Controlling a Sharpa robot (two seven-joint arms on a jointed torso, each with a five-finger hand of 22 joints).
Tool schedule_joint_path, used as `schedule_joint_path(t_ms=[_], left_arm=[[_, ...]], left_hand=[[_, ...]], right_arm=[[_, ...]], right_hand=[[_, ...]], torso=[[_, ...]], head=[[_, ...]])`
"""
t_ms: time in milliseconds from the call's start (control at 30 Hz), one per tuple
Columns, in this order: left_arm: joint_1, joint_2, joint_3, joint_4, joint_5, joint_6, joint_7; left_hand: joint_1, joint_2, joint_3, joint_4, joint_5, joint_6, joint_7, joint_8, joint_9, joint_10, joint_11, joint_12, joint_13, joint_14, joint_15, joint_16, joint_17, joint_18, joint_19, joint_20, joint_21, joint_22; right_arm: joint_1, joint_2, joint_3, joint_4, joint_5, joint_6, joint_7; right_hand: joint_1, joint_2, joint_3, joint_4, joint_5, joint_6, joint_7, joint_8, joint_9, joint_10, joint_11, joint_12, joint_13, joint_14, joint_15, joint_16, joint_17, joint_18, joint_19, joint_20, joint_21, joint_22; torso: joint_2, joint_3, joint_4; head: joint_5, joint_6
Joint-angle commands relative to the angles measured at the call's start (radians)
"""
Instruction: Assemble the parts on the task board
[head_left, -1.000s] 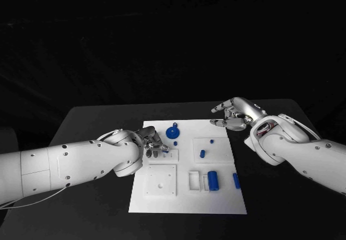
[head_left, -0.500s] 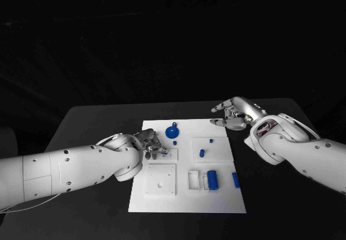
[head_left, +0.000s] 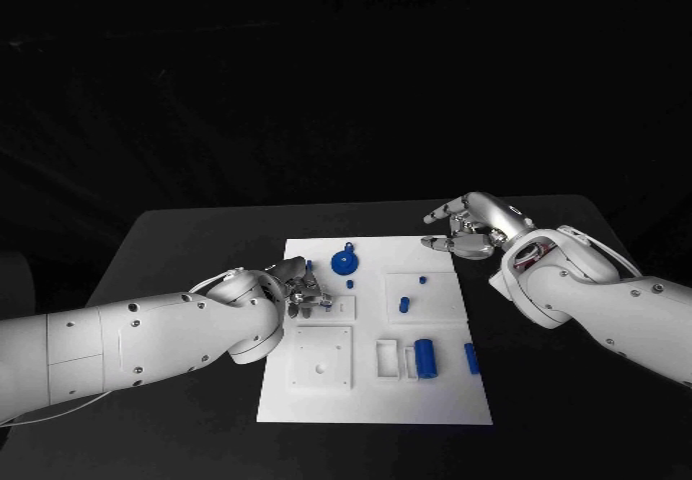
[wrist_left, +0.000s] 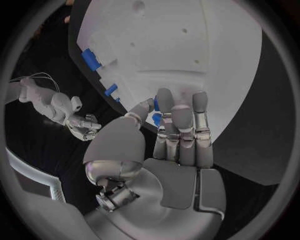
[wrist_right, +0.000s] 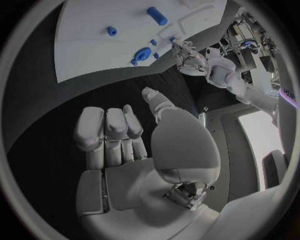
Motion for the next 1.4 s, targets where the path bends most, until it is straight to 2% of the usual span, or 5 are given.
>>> schedule_joint_path(t_ms=[33,500,1067,1400], left_arm=[[-0.001,-0.001,0.0,0.005,-0.015,0.007,-0.003],[-0.002,-0.005,0.0,0.015,-0.006,0.066,-0.007],[-0.003,-0.005,0.0,0.008,-0.004,0.093,-0.015],[-0.003,-0.003,0.0,0.004,0.005,0.107,-0.014]], left_hand=[[0.038,0.033,0.011,-0.005,0.005,0.253,-0.132,0.026,0.029,0.036,-0.032,0.004,0.001,-0.003,-0.011,0.008,0.001,-0.007,-0.005,-0.003,0.008,0.021],[0.038,0.033,0.013,-0.013,0.01,0.252,-0.133,0.03,0.034,0.036,-0.032,0.008,0.002,-0.003,-0.011,0.012,0.001,-0.007,-0.008,-0.003,0.014,0.021],[0.035,0.036,0.012,-0.016,0.008,0.249,-0.132,0.031,0.036,0.036,-0.031,0.009,0.002,-0.005,-0.01,0.013,-0.002,-0.007,-0.011,-0.003,0.017,0.02],[0.034,0.02,-0.013,-0.001,-0.01,0.251,-0.135,0.04,0.043,0.036,-0.032,0.018,0.004,-0.004,-0.01,0.02,-0.001,-0.007,-0.01,-0.003,0.017,0.02]], right_arm=[[-0.001,-0.001,0.0,0.0,0.0,0.011,0.003],[-0.003,0.0,0.0,0.0,0.0,0.012,0.003],[-0.005,0.0,0.0,0.0,0.0,0.014,0.003],[-0.005,0.0,0.0,0.0,0.0,0.014,0.003]], right_hand=[[-0.008,-0.001,-0.006,0.002,0.003,0.007,0.0,-0.004,-0.002,-0.003,-0.001,-0.004,-0.001,-0.001,0.0,-0.005,0.001,0.009,0.041,0.003,-0.003,0.141],[-0.008,0.0,-0.007,0.003,0.006,0.007,-0.001,-0.004,-0.002,-0.003,-0.001,-0.004,-0.001,-0.001,0.0,-0.005,0.002,0.009,0.041,0.003,-0.005,0.14],[-0.008,0.0,-0.007,0.003,0.006,0.007,-0.001,-0.004,-0.002,-0.003,-0.001,-0.004,-0.001,-0.001,0.0,-0.005,0.002,0.009,0.041,0.003,-0.005,0.14],[-0.009,0.0,-0.007,0.004,0.006,0.007,0.0,-0.004,-0.002,-0.003,-0.001,-0.004,-0.001,-0.001,0.0,-0.006,0.001,0.009,0.041,0.003,-0.006,0.14]], torso=[[0.0,-0.0004,0.0001],[0.0,0.0003,-0.0002],[0.0,0.0006,-0.0003],[0.0,0.0006,-0.0002]], head=[[0.001,-0.001],[0.002,-0.004],[0.0,-0.005],[0.0,-0.006]])
